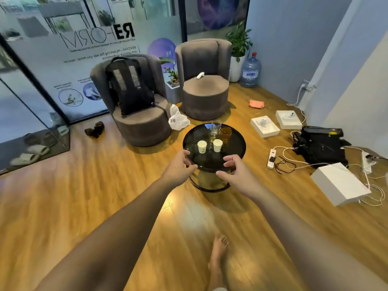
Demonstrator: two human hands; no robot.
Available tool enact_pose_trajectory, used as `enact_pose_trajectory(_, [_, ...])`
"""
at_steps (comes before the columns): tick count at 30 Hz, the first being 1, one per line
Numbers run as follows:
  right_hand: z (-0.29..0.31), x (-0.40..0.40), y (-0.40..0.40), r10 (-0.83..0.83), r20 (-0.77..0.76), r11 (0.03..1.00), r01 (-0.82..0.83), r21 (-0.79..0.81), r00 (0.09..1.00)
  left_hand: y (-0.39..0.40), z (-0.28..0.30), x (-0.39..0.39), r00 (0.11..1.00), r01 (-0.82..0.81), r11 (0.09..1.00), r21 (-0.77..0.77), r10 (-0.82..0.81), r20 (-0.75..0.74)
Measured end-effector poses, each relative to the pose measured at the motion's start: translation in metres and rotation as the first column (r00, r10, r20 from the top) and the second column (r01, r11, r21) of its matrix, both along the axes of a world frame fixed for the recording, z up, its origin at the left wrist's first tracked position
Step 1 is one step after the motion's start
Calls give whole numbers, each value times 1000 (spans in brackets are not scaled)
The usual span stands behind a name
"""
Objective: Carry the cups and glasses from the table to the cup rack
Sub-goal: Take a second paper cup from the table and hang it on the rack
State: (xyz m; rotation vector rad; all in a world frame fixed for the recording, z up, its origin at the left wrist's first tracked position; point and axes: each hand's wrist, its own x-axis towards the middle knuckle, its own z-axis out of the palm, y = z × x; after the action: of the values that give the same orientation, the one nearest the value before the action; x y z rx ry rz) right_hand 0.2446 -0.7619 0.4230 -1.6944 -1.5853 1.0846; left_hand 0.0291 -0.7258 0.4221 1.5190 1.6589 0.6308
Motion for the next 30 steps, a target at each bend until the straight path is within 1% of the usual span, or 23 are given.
enact_pose_trajectory(2, [-18, 4, 47, 5, -6, 1000, -5, -14, 1000, 50, -18, 7, 999, -2, 999, -34, 3, 32])
enact_pose_trajectory(5, [-49, 9, 125, -31, -28, 997, 29, -66, 999, 127, -51, 20, 997, -25, 995, -92, 31, 73])
enact_pose_trajectory(8, [-76, 9, 190, -57, -57, 989, 49, -138, 997, 189, -85, 32, 997, -24, 991, -130, 34, 70])
enact_pose_trajectory(11, [-108, 10, 250, -109, -46, 978, 99, -182, 993, 248, -125, 39, 997, -36, 980, -195, 48, 53])
enact_pose_trajectory(14, [-142, 8, 299, -132, -8, 964, 126, -234, 991, 293, -163, 42, 999, -34, 967, -253, 36, 4])
enact_pose_trajectory(17, [-182, 3, 341, -150, -15, 951, 140, -275, 989, 341, -208, 41, 1000, -10, 958, -287, 9, -6])
enact_pose_trajectory(19, [-216, -3, 369, -163, -28, 939, 146, -311, 986, 373, -243, 38, 999, 19, 954, -300, -27, -24])
enact_pose_trajectory(22, [-272, -16, 406, -161, -35, 917, 136, -375, 986, 414, -297, 29, 998, 6, 943, -333, -25, -54])
enact_pose_trajectory(26, [-349, -32, 454, -220, -57, 888, 175, -426, 974, 456, -377, 17, 997, 44, 926, -376, -65, -44])
enact_pose_trajectory(30, [-406, -45, 491, -262, -68, 864, 203, -462, 963, 479, -433, 10, 992, 105, 908, -407, -123, -18])
